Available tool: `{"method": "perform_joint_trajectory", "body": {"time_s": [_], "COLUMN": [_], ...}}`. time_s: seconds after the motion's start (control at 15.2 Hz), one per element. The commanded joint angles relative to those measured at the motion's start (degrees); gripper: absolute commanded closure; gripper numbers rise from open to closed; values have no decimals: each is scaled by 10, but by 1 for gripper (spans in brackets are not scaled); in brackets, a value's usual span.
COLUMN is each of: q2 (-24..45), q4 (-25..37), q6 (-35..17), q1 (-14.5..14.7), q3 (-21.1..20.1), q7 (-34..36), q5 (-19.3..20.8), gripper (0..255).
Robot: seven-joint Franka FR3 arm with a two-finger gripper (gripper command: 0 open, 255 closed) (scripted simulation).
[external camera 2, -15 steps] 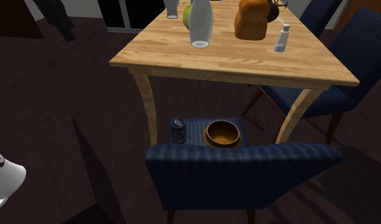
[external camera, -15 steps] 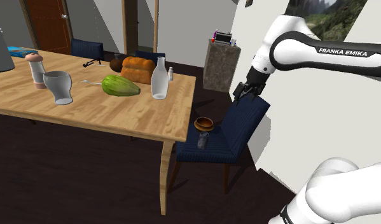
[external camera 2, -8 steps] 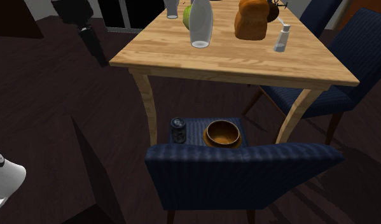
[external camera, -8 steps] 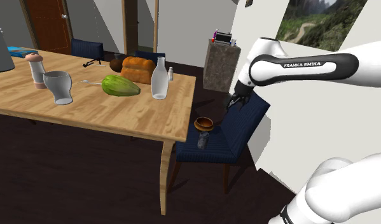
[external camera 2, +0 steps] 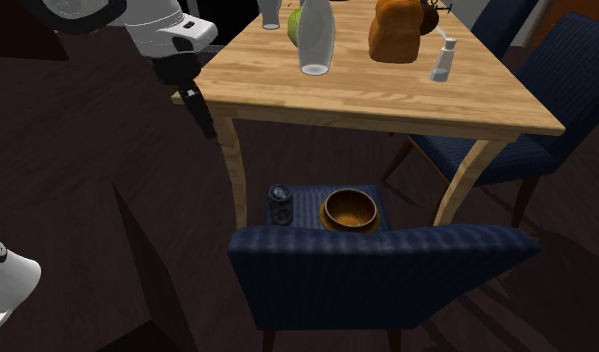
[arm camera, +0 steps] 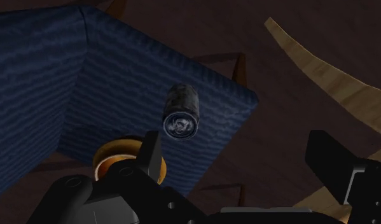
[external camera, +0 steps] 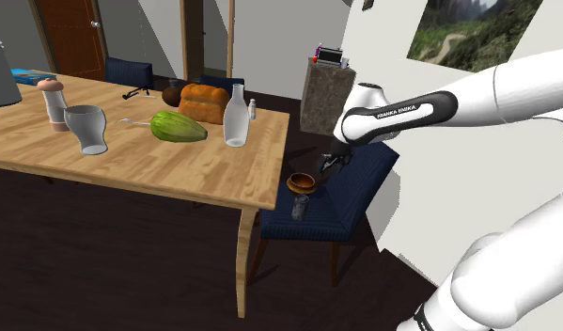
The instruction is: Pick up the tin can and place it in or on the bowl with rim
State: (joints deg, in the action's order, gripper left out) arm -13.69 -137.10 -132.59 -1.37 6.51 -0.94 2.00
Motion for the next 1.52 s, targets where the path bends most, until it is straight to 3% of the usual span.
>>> {"method": "perform_joint_trajectory", "body": {"time_s": [0.0, 0.59, 1.12, 1.45], "q2": [46, 247, 427, 472], "q4": [11, 99, 227, 251], "q6": [-34, -133, -175, -195], "q1": [0, -9, -36, -42], "q3": [6, 15, 0, -5], "q7": [-13, -74, -117, -122], "q5": [-5, -46, -76, -81], "gripper": [0, 0, 0, 0]}}
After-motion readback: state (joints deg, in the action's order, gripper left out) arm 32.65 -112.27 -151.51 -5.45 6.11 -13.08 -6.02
